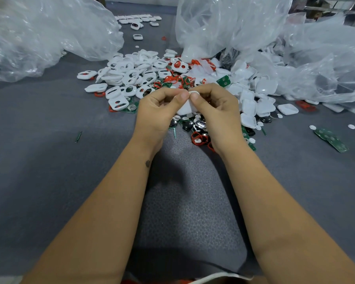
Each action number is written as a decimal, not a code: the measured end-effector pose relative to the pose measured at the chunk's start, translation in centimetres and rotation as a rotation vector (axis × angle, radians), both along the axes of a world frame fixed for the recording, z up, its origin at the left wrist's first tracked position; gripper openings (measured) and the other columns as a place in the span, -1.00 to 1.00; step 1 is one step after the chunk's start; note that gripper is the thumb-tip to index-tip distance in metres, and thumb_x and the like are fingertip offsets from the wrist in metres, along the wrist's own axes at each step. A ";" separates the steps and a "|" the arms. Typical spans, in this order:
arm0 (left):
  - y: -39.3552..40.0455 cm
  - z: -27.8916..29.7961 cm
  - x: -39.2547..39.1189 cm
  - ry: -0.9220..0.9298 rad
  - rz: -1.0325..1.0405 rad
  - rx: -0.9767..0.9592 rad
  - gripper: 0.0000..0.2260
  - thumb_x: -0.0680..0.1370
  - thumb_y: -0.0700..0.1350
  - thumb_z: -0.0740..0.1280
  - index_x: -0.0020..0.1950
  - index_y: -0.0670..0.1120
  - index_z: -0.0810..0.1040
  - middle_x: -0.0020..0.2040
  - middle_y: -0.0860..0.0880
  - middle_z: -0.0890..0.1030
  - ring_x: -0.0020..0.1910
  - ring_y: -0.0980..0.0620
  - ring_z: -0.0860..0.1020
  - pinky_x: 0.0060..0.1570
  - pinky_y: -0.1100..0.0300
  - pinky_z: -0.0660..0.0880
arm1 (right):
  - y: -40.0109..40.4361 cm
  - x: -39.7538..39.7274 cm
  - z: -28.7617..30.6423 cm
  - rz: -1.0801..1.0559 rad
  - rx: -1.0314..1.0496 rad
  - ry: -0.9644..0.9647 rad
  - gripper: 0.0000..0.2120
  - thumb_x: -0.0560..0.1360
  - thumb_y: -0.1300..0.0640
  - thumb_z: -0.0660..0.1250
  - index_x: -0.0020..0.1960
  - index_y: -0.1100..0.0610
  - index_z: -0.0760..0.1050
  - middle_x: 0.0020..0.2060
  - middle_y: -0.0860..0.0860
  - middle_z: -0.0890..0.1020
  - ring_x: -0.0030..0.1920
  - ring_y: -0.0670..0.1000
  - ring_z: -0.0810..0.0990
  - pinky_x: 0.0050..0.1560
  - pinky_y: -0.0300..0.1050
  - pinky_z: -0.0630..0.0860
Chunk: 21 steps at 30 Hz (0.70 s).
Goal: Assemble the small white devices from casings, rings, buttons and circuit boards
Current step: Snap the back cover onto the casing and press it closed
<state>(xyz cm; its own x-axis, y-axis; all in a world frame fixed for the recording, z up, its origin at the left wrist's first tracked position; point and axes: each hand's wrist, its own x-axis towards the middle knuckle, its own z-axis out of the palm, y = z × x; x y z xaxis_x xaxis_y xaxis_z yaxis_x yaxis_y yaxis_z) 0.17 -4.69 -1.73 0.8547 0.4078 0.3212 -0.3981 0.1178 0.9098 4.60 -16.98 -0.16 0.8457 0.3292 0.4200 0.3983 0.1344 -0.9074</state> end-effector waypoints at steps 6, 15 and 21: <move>-0.1 -0.1 -0.2 -0.011 -0.051 0.022 -0.72 0.45 -0.41 0.42 0.12 -0.20 0.61 0.01 -0.13 0.68 0.03 -0.02 0.65 0.03 0.18 0.57 | -0.2 0.3 0.1 0.029 0.028 0.032 -0.81 0.48 0.38 0.37 -0.02 0.13 0.60 -0.03 0.22 0.66 0.05 0.25 0.62 0.16 0.19 0.55; 0.3 0.4 -0.3 -0.003 -0.035 -0.020 -0.67 0.47 -0.37 0.41 0.23 -0.36 0.53 0.14 -0.31 0.61 0.16 -0.22 0.59 0.21 0.00 0.52 | -0.8 0.4 0.4 0.085 0.076 0.066 -0.84 0.47 0.35 0.41 -0.06 0.10 0.61 -0.08 0.17 0.67 -0.06 0.11 0.63 0.02 0.01 0.59; -0.8 0.6 -0.8 0.070 -0.082 0.211 -0.69 0.44 -0.39 0.44 0.15 -0.16 0.60 -0.01 -0.06 0.69 -0.01 0.04 0.66 0.02 0.20 0.57 | -0.7 0.5 0.2 -0.026 0.076 0.111 -0.83 0.50 0.36 0.36 -0.18 0.12 0.57 -0.26 0.04 0.60 -0.19 -0.01 0.53 -0.14 -0.16 0.49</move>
